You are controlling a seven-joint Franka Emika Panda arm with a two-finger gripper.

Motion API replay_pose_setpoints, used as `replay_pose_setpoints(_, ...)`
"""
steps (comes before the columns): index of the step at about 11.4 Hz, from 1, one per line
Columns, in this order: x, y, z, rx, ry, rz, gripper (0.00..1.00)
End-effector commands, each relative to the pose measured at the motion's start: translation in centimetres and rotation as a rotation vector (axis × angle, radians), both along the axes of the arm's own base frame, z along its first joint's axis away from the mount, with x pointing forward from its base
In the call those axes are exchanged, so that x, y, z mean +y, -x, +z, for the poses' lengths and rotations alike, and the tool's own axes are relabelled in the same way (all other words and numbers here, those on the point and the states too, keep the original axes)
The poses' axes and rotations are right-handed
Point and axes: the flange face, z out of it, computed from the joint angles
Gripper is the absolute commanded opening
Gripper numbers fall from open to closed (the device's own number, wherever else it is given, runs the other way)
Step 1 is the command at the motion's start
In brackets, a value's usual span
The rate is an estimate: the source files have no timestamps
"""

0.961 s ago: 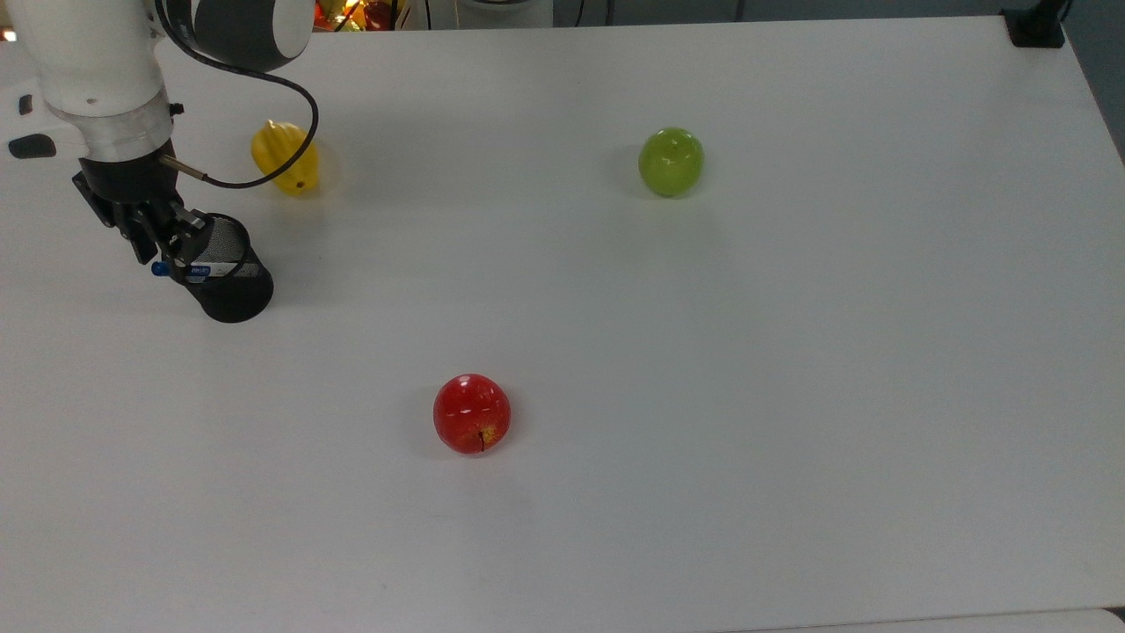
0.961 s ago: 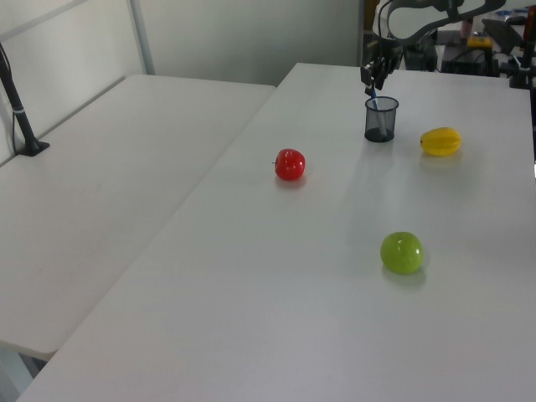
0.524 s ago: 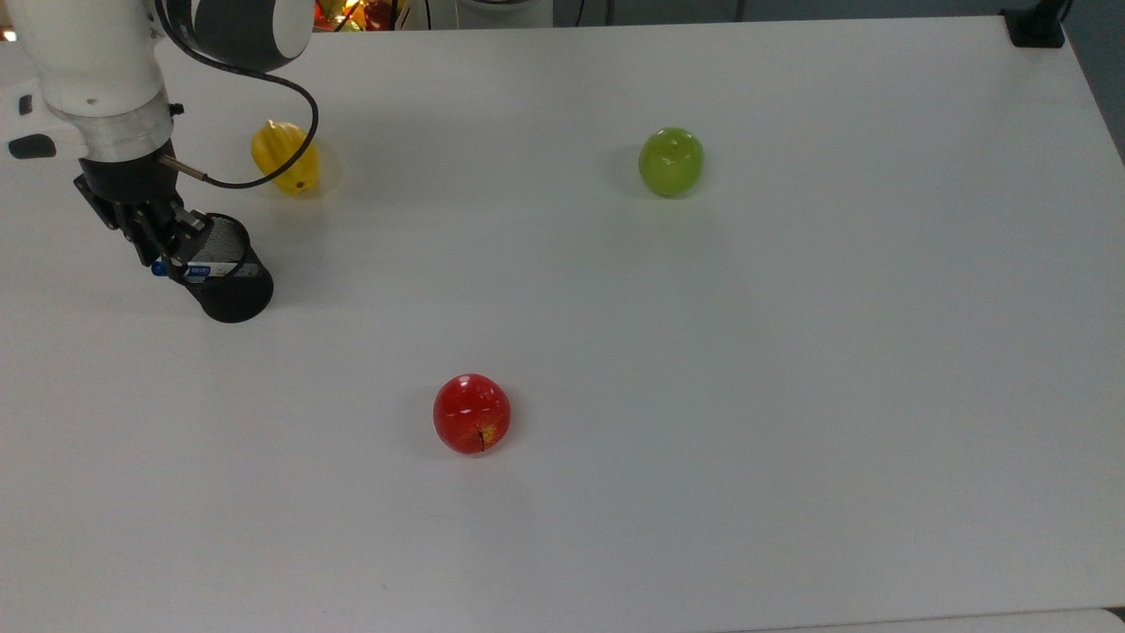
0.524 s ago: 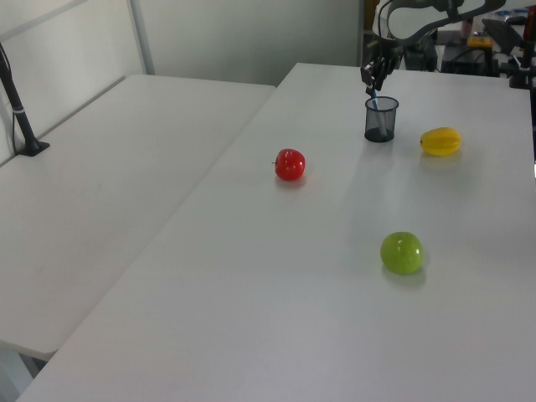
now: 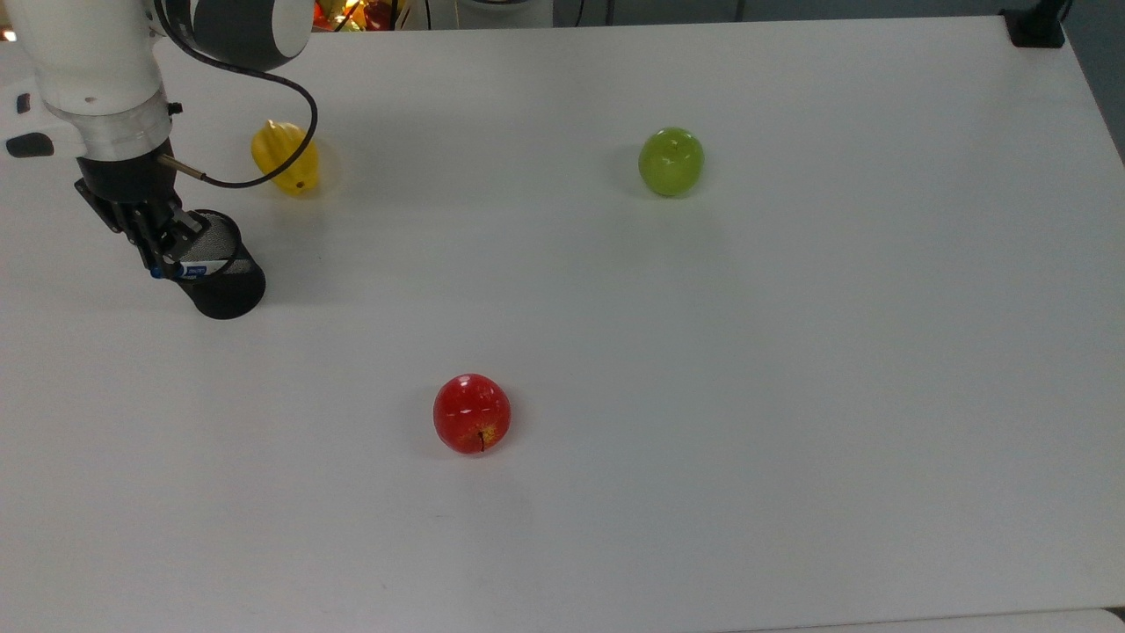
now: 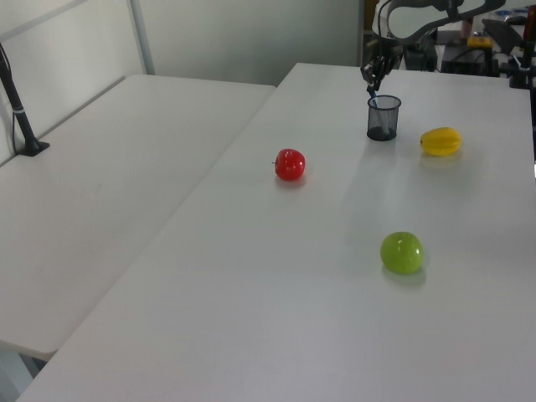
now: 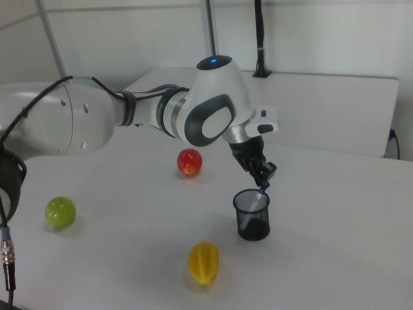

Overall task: Take marker pen
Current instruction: 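Lift the marker up out of the pen cup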

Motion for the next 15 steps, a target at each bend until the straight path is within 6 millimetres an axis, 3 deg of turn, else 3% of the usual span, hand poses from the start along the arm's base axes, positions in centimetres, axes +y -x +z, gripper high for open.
replay_pose_setpoints(1,-0.2,0.0,1.4,-0.031,0.027,-0.007,0.05)
replay_pose_setpoints(11,-2.8,3.3,10.6,-0.173,-0.025,-0.1,0.05)
replay_pose_setpoints(15,-1.6,5.1,12.6,-0.098,-0.094,-0.093,0.05)
